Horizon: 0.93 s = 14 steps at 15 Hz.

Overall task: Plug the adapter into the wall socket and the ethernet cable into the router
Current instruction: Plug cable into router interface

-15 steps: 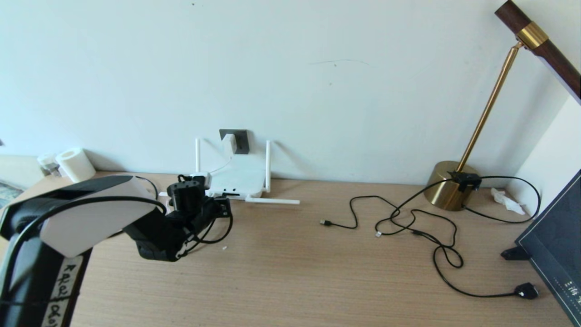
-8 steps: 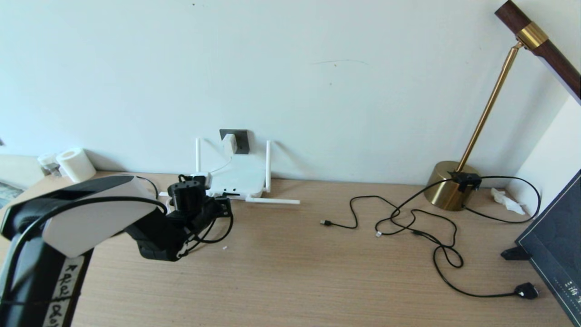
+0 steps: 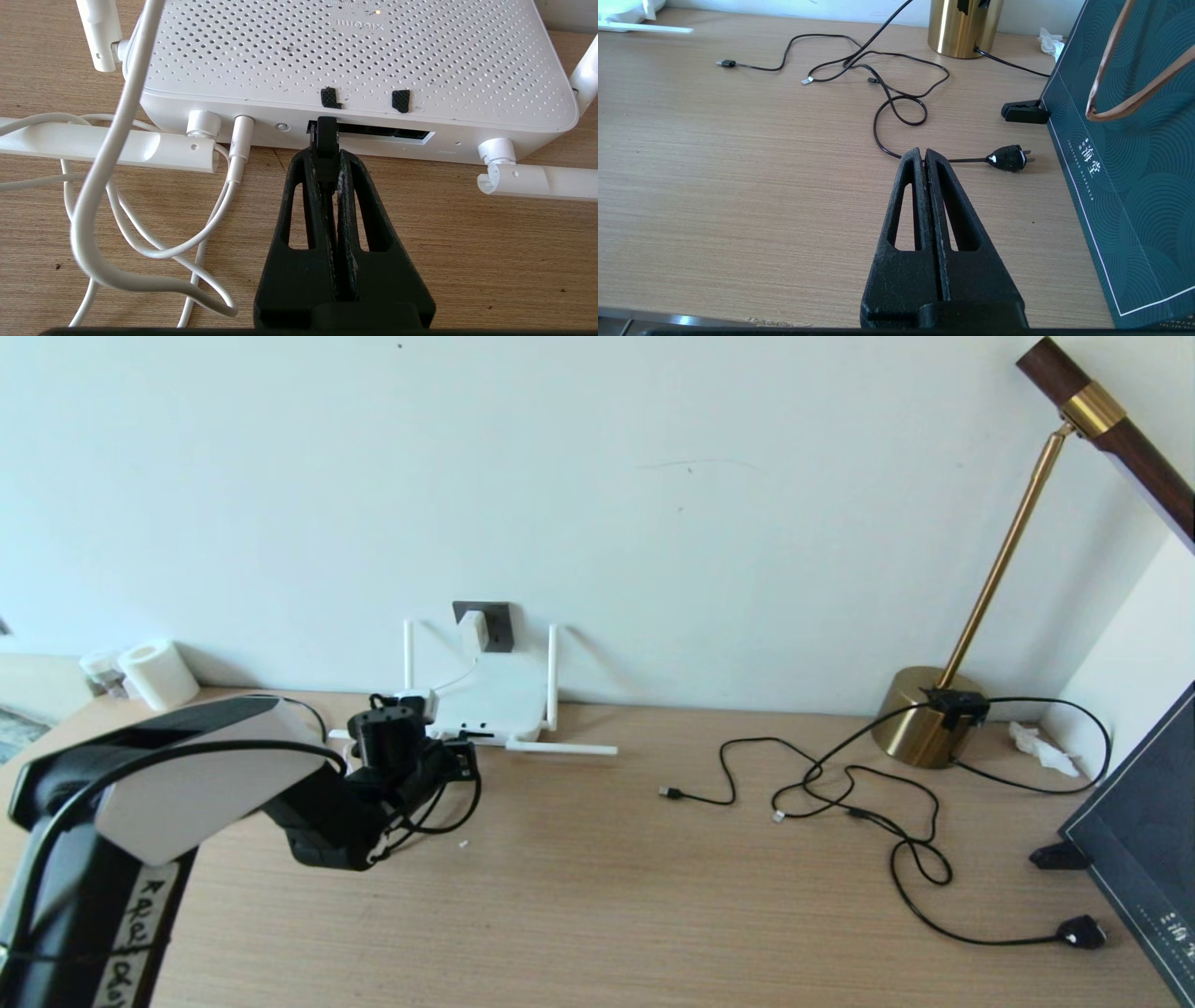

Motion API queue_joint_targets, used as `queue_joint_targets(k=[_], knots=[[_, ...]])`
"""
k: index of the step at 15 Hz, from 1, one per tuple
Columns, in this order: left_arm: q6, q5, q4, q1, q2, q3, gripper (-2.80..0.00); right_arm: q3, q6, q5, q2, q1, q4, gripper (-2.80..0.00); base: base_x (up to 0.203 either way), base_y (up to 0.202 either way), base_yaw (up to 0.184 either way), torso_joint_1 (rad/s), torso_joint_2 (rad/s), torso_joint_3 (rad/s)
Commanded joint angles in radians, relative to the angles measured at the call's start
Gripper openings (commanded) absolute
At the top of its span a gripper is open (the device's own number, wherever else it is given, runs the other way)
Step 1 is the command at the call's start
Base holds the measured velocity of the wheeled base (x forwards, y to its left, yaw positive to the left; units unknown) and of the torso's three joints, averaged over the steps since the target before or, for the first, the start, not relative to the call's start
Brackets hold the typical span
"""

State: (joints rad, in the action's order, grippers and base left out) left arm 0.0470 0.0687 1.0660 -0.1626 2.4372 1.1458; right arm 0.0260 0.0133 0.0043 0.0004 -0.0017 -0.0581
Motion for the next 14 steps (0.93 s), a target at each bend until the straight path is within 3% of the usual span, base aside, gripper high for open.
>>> queue_joint_targets(k=[1,14], knots=[[0.001,0.0,0.006,0.0,0.003,0.007,-2.8,0.0,0.0,0.0,0.0,0.0,0.0,-2.8,0.0,0.0,0.0,0.0,0.0,0.0],[0.002,-0.001,0.009,-0.005,0.006,0.009,-2.8,0.0,0.0,0.0,0.0,0.0,0.0,-2.8,0.0,0.0,0.0,0.0,0.0,0.0]])
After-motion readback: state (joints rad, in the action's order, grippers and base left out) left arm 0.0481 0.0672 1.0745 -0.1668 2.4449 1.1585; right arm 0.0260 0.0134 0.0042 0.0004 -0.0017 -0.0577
